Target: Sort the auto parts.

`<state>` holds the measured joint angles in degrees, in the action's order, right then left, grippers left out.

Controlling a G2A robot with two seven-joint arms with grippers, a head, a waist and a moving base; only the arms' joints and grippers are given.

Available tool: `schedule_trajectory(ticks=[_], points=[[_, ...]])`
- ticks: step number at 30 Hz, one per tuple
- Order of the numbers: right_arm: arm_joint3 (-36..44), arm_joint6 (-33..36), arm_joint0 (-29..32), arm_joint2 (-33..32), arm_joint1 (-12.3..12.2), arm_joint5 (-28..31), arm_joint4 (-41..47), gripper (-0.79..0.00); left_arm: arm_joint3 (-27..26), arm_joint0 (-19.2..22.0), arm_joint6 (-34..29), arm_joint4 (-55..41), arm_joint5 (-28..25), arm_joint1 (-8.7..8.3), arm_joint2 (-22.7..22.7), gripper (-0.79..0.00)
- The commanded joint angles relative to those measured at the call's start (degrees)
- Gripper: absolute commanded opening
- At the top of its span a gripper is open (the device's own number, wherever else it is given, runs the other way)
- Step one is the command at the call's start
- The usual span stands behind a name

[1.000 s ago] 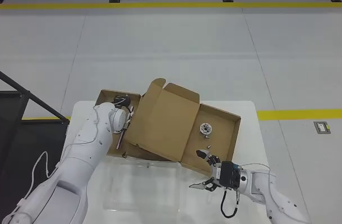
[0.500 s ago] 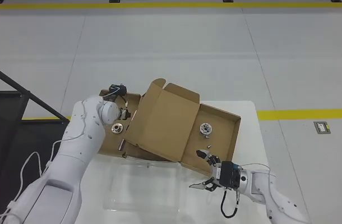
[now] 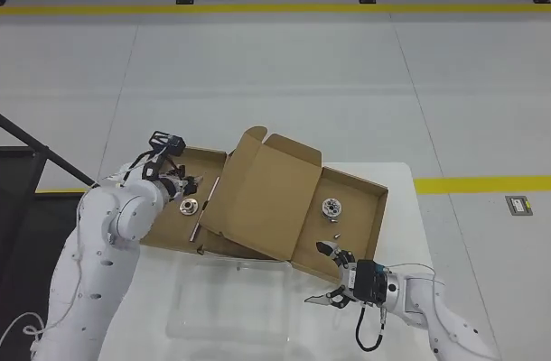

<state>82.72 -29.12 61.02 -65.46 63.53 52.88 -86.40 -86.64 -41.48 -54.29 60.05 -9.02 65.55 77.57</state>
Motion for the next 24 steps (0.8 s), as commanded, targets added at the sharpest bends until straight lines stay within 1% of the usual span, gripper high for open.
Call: schedule_trajectory(ticks=[1, 4, 6, 7, 8, 9, 10, 12, 13, 14, 16, 18, 20, 24], points=[[0.0, 0.0, 0.0, 0.0, 0.0, 0.0, 0.0, 0.0, -7.4, -5.0, 0.2, -1.4, -1.3, -0.56, 3.2, -0.388], [0.0, 0.0, 0.0, 0.0, 0.0, 0.0, 0.0, 0.0, -13.2, -9.6, 2.2, -3.4, -2.9, -1.04, 6.3, -0.394], [0.0, 0.0, 0.0, 0.0, 0.0, 0.0, 0.0, 0.0, -16.0, -12.5, 4.5, -5.9, -4.4, -1.28, 8.3, -0.357], [0.0, 0.0, 0.0, 0.0, 0.0, 0.0, 0.0, 0.0, -17.3, -13.8, 5.7, -6.9, -5.0, -1.38, 9.3, -0.314], [0.0, 0.0, 0.0, 0.0, 0.0, 0.0, 0.0, 0.0, -18.5, -15.0, 6.7, -7.9, -5.6, -1.48, 10.2, -0.237], [0.0, 0.0, 0.0, 0.0, 0.0, 0.0, 0.0, 0.0, -19.6, -16.1, 7.6, -9.0, -6.2, -1.56, 11.0, -0.077], [0.0, 0.0, 0.0, 0.0, 0.0, 0.0, 0.0, 0.0, -20.6, -17.0, 8.3, -9.8, -6.9, -1.66, 11.7, 0.0], [0.0, 0.0, 0.0, 0.0, 0.0, 0.0, 0.0, 0.0, -22.1, -18.4, 9.6, -11.4, -8.0, -1.8, 12.8, 0.0], [0.0, 0.0, 0.0, 0.0, 0.0, 0.0, 0.0, 0.0, -22.1, -18.4, 9.6, -11.4, -8.0, -1.8, 12.8, 0.0], [0.0, 0.0, 0.0, 0.0, 0.0, 0.0, 0.0, -0.001, -22.0, -18.2, 9.4, -11.2, -7.8, -1.79, 12.7, -0.121], [0.0, 0.0, 0.0, 0.0, 0.0, 0.0, 0.0, -0.001, -22.2, -18.5, 9.6, -11.5, -8.0, -1.81, 12.9, -0.061], [0.0, 0.0, 0.0, 0.0, 0.0, 0.0, 0.0, -0.001, -22.1, -18.4, 9.6, -11.4, -8.0, -1.81, 12.8, -0.021], [0.0, 0.0, 0.0, 0.0, 0.0, 0.0, 0.0, -0.001, -22.1, -18.4, 9.6, -11.4, -8.0, -1.81, 12.8, -0.003], [0.0, 0.0, 0.0, 0.0, 0.0, 0.0, 0.0, -0.001, -22.1, -18.4, 9.6, -11.4, -8.0, -1.8, 12.8, -0.001]])
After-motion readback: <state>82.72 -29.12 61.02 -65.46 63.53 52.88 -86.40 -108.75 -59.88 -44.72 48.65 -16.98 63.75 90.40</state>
